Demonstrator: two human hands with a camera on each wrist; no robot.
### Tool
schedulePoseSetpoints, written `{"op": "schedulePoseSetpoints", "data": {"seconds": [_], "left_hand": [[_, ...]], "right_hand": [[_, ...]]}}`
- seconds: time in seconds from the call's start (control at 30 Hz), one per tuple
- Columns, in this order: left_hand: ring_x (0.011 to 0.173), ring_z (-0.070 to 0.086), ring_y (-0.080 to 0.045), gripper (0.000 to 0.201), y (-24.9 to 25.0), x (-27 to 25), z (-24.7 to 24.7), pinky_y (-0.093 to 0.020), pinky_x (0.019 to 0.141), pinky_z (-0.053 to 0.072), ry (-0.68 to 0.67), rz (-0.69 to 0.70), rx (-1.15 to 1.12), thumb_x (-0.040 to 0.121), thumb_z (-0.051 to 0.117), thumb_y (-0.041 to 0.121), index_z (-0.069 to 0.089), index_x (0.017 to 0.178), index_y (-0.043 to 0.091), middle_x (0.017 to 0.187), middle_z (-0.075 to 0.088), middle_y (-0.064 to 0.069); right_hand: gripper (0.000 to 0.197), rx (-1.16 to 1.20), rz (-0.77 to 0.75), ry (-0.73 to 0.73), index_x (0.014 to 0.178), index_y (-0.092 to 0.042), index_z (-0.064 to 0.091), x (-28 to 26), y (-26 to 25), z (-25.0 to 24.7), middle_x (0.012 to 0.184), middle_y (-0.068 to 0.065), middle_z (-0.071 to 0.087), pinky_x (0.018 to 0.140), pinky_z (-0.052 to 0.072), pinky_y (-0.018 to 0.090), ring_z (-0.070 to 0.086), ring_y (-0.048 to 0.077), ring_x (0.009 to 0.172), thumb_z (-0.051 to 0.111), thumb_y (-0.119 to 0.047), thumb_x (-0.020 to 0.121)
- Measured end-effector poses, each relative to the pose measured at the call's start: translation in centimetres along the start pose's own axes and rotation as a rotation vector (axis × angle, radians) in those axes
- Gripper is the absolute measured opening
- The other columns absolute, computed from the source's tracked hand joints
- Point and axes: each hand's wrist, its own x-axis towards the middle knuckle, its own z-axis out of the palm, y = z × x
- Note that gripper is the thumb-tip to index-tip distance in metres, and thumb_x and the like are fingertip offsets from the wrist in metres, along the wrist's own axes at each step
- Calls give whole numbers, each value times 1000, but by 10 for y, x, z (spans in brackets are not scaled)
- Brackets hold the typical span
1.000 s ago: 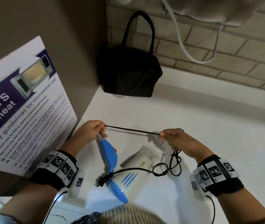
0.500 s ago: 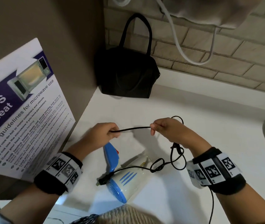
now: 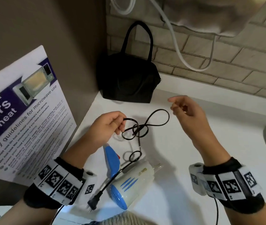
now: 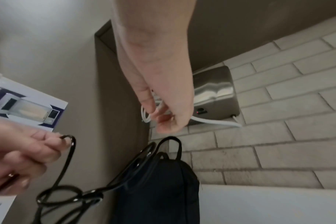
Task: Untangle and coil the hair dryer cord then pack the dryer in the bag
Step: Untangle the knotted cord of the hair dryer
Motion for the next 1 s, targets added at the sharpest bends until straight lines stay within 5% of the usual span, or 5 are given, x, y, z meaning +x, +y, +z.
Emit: {"op": "schedulePoseSetpoints", "data": {"seconds": [0.23,0.4,0.5,0.63,1.0], "left_hand": [[56,49,-3,31,11,-1,-1,-11,61,43,-28,44,-27,100,37,4,61,81,12,62,62,11],[57,52,-5,27,18,2,0,-14,65,46,8,56,-191,100,38,8,61,86,15,63,63,10],[58,54,-5,28,11,4,-2,-16,67,48,46,-3,-196,101,38,10,60,85,13,64,64,9],[56,55,-4,30,1,3,-2,-13,63,47,62,-49,-135,101,38,8,61,81,12,69,64,4],[61,58,-3,31,3,-10,-14,-13,66,48,171,101,-282,99,36,2,56,77,10,60,61,10]], "right_hand": [[41,-105,-106,-449,132,-44,47,-18,-3,20,142,-13,35,102,31,17,34,-3,131,52,-44,91],[24,23,-49,-684,102,-23,70,-24,-7,47,135,-8,53,107,35,28,44,2,129,52,-38,94],[28,258,26,-663,90,-8,65,-23,-10,51,105,7,72,103,43,27,63,15,111,45,-26,99],[33,391,152,-611,77,-14,59,-19,-9,46,64,3,52,82,49,19,67,16,83,39,-23,101],[38,-290,152,-500,56,-23,42,-10,60,69,59,-9,57,87,46,36,61,17,69,37,5,82]]}}
